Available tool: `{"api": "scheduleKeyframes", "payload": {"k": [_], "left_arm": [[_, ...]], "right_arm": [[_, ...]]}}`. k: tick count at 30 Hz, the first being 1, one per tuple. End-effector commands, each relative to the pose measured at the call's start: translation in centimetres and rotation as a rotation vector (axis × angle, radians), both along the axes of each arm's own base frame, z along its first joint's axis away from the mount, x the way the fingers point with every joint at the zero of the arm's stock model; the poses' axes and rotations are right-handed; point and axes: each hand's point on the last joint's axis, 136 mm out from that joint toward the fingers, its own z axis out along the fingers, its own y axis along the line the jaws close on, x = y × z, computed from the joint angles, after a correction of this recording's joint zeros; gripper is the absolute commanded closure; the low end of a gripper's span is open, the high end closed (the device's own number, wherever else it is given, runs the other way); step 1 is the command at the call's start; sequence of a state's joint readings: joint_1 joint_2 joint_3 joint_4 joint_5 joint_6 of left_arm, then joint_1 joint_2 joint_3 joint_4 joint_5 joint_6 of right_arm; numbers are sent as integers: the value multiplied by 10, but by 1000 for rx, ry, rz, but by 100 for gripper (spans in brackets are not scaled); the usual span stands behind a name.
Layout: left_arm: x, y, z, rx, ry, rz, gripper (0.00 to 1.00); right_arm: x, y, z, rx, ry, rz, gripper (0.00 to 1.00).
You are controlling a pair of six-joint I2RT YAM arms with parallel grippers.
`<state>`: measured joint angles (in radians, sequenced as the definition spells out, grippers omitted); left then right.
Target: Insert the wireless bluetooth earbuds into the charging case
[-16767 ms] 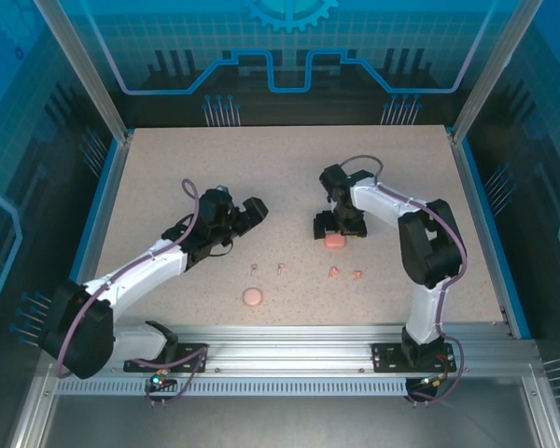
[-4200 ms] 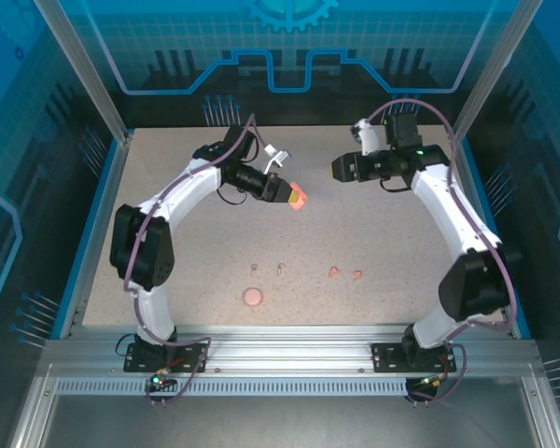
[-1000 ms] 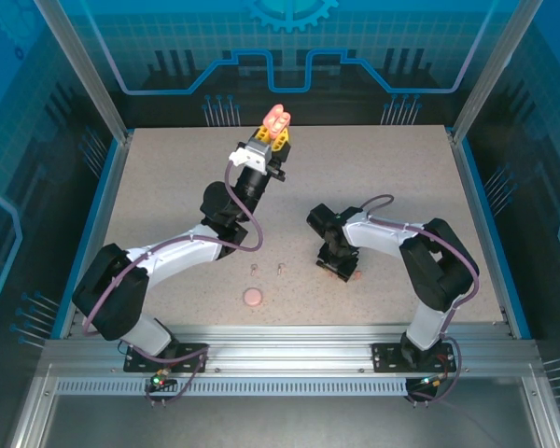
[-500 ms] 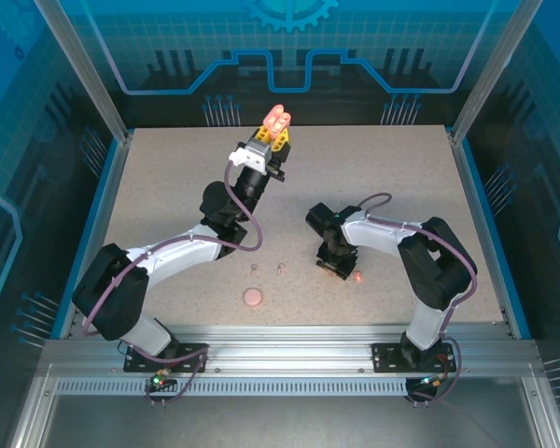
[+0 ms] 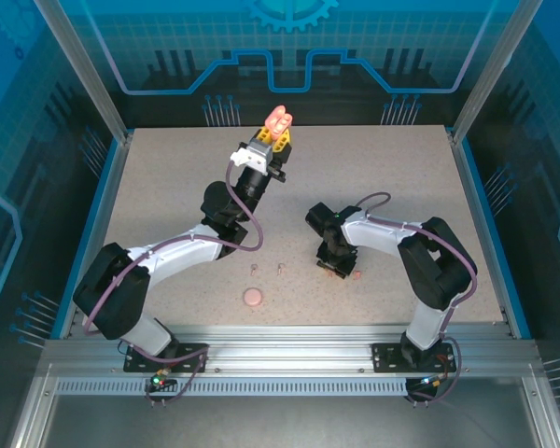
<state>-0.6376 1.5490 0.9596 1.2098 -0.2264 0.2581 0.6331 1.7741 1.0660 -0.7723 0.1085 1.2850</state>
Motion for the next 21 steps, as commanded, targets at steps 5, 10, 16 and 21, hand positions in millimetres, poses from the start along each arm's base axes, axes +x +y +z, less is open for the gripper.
{"api": "scheduleKeyframes", "payload": {"k": [5,10,16,21], "left_arm": [[-2,0,8,-36,-21,-32,100],[-3,-1,8,-36,-15,-41,100],[-3,-3,7,-37,-4,-53,100],[-2,-4,4,-42,14,-62,100]], "right_arm": [[1,-21,-9,-65,-21,-10,65],[3,-20,-10,-48,-44,38,66],[9,-17,-8,-42,-74,145,71],[12,-15,-6,-41,-82,210,73]]}}
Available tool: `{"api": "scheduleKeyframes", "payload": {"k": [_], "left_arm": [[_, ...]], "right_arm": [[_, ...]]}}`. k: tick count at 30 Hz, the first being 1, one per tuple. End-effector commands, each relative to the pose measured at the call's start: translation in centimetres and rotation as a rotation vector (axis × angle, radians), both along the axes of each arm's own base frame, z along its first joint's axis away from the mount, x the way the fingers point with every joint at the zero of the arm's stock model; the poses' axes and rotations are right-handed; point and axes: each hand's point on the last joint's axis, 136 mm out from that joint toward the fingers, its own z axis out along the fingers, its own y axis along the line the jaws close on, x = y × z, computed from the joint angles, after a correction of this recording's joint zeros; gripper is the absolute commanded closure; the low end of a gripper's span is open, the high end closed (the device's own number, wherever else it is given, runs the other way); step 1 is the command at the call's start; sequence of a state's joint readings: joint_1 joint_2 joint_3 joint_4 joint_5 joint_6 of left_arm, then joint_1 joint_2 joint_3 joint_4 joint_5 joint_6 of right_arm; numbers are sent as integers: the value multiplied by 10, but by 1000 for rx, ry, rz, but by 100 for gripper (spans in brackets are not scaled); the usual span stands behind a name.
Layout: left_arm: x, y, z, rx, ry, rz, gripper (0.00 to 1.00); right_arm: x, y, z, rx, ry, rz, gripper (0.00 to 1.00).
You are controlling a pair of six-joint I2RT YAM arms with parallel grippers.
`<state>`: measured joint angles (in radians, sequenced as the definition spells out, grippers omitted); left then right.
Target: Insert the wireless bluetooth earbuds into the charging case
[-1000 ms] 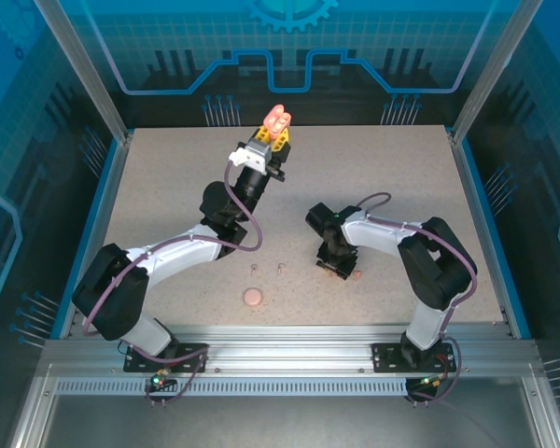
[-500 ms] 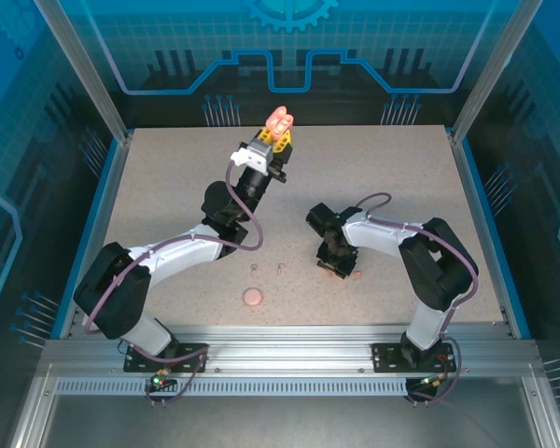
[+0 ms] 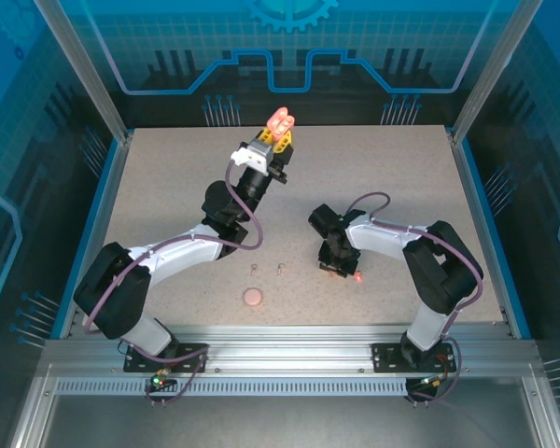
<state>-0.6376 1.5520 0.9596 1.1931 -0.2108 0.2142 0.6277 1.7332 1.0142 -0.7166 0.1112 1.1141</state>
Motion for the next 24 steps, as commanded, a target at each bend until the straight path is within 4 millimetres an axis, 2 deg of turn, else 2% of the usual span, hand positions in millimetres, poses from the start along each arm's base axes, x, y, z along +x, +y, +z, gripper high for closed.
{"api": "scheduleKeyframes", "payload": {"k": [1,6,12,19,24], "left_arm": [[-2,0,7,-25,-10,-28,100],[-3,-1,5,-29,-5,-38,100],[-6,-1,9,-34,-2,-54,100],[-12,-2,14,-22,-2,-79,100],[-14,-6,15,-12,-3,-101,100]], "right_arm": [[13,-12,-6,-57,-51,53,75],[19,-6,4,-50,-100,108,76],[32,-1,35,-24,-263,183,76],[45,1,84,23,-476,261,75],[55,4,136,57,-664,342,75]]}}
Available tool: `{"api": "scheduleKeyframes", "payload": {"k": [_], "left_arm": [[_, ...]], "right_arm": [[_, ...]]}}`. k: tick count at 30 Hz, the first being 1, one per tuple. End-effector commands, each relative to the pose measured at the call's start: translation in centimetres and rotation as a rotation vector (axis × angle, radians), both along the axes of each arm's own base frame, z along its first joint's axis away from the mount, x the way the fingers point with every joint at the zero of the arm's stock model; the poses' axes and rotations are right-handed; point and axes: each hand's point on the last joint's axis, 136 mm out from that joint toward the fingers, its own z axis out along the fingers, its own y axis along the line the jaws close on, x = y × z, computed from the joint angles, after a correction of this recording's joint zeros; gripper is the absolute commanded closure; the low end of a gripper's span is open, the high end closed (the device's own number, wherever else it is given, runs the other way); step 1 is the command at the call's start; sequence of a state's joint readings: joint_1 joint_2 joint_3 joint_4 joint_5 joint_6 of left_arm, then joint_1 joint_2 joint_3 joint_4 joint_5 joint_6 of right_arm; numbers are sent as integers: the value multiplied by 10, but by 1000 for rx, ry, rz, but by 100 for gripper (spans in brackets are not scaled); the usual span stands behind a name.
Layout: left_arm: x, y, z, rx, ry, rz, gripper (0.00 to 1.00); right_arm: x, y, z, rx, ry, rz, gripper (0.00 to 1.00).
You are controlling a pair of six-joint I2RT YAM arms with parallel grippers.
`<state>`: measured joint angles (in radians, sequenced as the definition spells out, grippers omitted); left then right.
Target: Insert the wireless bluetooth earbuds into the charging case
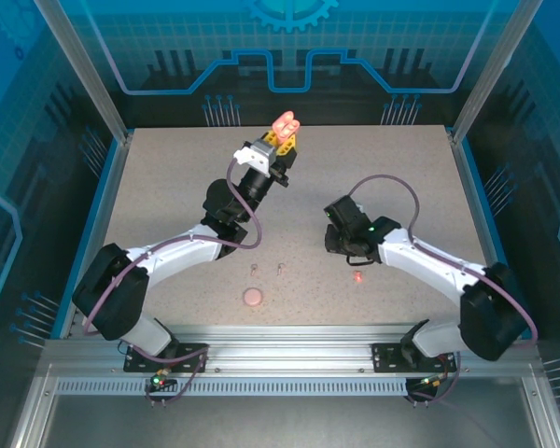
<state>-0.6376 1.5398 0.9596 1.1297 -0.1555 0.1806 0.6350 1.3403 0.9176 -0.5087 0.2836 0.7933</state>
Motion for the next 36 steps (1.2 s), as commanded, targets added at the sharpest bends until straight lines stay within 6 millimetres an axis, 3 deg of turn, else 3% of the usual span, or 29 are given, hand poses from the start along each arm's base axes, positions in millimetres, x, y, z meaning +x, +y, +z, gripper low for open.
{"api": "scheduleKeyframes", "payload": {"k": [1,14,17,20,23,27,36], "left_arm": [[-12,3,22,-32,-44,-41,100],[-14,-10,30,30,-94,-72,100],[-15,-14,30,34,-100,-88,100],[-15,-18,32,37,-103,-103,100],[-17,-28,35,51,-108,-133,100],[-16,-38,40,53,-113,-154,100],[-10,-58,44,38,-79,-178,100]], "right_arm": [[12,5,45,1,-184,85,75],[43,6,273,188,-728,188,73],[43,2,322,251,-837,185,73],[43,2,358,310,-913,200,72],[40,12,385,368,-975,253,72],[40,25,404,433,-1027,313,73],[43,39,405,571,-1057,351,73]]}}
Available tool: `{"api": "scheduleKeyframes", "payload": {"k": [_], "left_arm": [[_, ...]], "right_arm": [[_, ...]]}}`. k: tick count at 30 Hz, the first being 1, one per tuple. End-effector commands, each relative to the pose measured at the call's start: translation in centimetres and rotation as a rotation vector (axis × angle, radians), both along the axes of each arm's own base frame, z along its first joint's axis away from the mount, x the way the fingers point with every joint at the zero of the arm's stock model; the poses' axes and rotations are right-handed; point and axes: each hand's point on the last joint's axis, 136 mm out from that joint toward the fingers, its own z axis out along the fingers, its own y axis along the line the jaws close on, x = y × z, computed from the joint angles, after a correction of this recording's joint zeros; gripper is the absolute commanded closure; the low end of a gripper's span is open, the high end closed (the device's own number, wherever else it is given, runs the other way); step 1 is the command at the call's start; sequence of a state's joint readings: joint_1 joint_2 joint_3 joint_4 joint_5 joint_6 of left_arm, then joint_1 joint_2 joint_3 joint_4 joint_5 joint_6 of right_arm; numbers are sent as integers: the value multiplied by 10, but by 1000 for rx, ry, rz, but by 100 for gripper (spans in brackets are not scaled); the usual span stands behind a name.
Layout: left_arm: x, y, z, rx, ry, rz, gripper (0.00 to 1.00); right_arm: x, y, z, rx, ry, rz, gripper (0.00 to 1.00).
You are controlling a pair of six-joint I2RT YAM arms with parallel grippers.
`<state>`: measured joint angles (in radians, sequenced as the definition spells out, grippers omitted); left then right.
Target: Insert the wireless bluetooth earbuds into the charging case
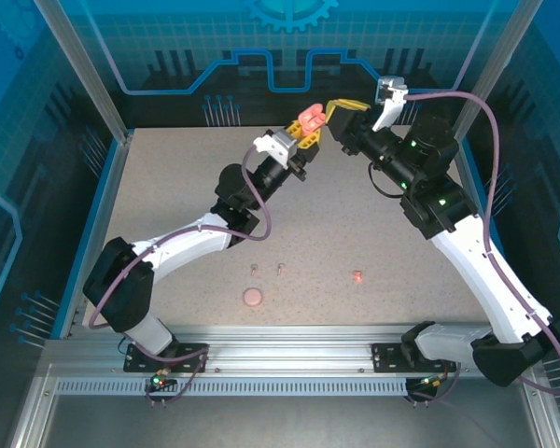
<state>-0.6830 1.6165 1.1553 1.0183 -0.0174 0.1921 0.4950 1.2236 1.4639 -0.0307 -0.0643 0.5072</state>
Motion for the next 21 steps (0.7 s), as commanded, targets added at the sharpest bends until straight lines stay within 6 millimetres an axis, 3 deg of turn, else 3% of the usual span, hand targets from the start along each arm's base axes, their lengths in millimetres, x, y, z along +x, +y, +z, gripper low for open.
{"api": "scheduleKeyframes", "payload": {"k": [1,21], "left_arm": [[-4,-8,13,-14,-21,-20,100],[-5,-12,16,-37,4,-21,100]], "right_arm": [[-1,1,13,74,-46,44,73],[15,13,-30,60,21,104,73]]}}
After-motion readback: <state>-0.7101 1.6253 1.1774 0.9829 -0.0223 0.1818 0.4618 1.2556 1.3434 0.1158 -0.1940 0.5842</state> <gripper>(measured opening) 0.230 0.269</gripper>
